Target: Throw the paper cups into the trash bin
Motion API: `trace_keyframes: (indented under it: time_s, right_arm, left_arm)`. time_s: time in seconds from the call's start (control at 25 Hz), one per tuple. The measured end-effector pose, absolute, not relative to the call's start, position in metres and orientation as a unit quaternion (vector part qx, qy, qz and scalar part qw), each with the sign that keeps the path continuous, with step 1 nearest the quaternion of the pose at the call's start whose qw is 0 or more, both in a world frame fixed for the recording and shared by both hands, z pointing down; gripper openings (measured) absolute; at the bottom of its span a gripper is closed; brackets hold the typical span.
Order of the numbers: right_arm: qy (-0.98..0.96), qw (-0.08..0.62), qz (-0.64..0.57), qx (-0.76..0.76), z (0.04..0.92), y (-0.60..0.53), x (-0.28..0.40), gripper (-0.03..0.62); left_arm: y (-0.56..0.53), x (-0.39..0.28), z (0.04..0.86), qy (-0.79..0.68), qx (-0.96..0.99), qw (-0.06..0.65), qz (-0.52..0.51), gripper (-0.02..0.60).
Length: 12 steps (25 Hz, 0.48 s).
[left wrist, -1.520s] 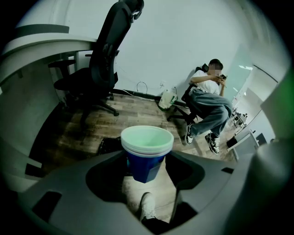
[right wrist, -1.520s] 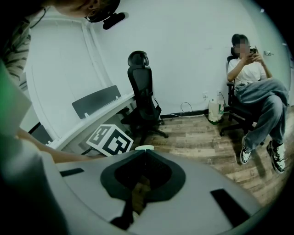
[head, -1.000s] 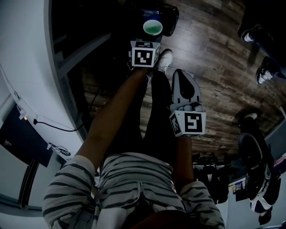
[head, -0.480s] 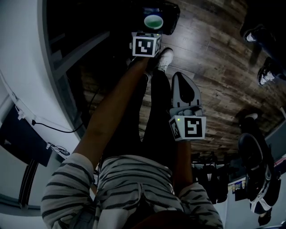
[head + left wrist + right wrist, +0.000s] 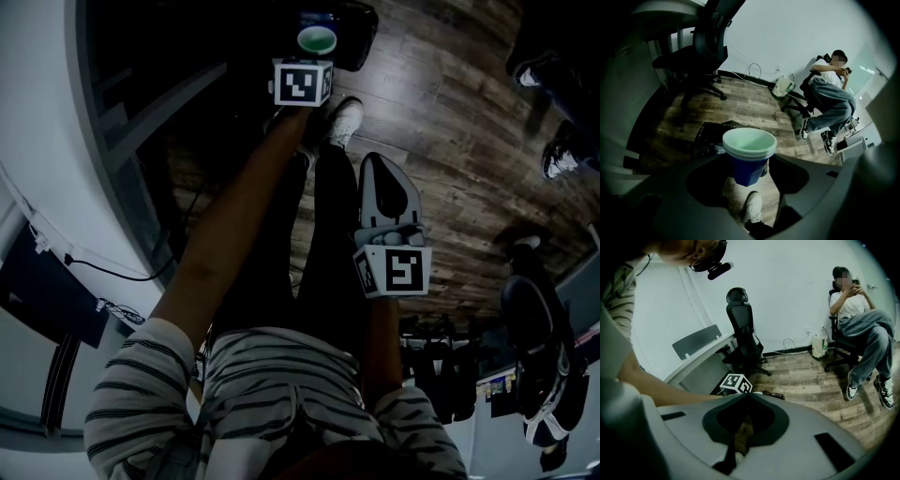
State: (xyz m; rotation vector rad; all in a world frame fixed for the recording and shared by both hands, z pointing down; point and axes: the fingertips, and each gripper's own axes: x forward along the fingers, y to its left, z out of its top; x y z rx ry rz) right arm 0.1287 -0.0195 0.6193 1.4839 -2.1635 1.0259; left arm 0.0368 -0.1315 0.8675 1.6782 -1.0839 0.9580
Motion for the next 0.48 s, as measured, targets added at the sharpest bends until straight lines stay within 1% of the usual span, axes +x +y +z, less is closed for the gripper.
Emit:
trace_keyframes:
  time_s: [0.48]
  right_arm:
    - [-0.755, 0.167, 0.367, 0.518, 0.629, -0.024, 0.130, 0.009]
  left_arm:
    - [-0.140, 0.037, 0.887, -0.431, 0.669, 0.456, 0.398, 0.278]
